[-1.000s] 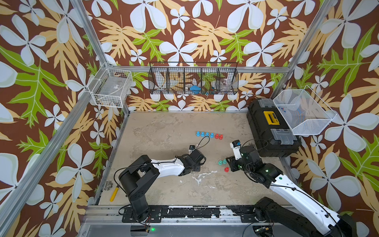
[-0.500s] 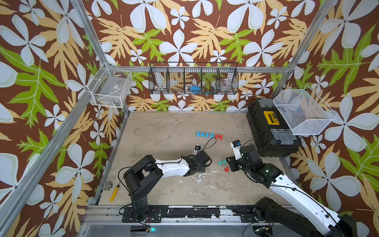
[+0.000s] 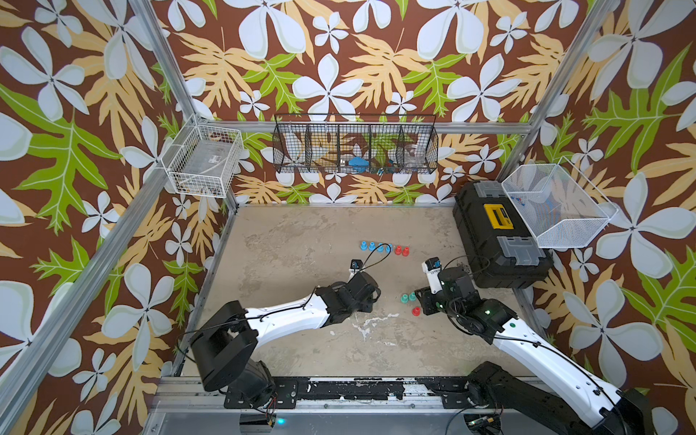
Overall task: Close the stamp cap
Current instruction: Move the cover to the center of the board.
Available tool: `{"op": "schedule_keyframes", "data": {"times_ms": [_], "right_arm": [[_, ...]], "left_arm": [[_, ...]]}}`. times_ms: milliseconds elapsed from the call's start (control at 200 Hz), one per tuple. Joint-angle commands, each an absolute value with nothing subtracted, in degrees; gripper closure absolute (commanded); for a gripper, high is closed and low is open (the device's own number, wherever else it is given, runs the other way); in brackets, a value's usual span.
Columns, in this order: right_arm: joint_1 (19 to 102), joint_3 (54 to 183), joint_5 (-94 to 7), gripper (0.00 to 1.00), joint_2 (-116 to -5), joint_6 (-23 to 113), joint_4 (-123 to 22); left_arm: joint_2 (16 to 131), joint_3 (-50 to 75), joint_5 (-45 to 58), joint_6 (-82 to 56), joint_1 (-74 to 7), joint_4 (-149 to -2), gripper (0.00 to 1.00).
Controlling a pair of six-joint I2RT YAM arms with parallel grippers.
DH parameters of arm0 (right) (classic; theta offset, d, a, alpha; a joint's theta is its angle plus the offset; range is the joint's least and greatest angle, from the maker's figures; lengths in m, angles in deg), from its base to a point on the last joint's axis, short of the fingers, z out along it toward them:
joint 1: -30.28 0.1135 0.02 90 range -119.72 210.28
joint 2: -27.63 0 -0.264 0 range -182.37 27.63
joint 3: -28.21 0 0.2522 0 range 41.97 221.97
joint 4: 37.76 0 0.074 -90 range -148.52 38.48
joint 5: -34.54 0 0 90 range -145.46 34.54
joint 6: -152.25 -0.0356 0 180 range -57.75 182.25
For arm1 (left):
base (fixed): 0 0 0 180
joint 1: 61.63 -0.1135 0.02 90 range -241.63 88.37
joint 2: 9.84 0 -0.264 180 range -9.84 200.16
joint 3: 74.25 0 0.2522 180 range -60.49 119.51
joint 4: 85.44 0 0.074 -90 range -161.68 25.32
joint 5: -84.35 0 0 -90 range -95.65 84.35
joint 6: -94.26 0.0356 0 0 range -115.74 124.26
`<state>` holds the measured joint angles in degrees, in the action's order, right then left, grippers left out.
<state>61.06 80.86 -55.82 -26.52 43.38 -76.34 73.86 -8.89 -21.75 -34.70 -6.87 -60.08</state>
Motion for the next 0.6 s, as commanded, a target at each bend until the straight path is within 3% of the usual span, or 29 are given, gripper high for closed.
{"op": "schedule_keyframes", "data": {"times_ms": [0, 155, 335, 596], "right_arm": [[61.16, 81.13, -56.62, 0.67, -27.36, 43.53, -76.13], [61.14, 81.54, -56.63, 0.67, -28.91, 43.64, -76.44], [61.14, 82.38, -55.47, 0.67, -31.28, 44.41, -76.46], [61.21, 85.57, -56.95, 0.67, -34.75, 45.34, -78.49]], "left_arm": [[67.5, -10.72, -23.26, -32.23, -7.04, -60.84, 0.54], [55.78, -13.82, -23.75, -30.82, -10.28, -57.42, 0.53], [40.03, -19.06, -21.46, -28.36, -21.18, -54.28, 0.5], [32.44, -20.67, -22.63, -21.75, -28.56, -46.81, 0.49]]}}
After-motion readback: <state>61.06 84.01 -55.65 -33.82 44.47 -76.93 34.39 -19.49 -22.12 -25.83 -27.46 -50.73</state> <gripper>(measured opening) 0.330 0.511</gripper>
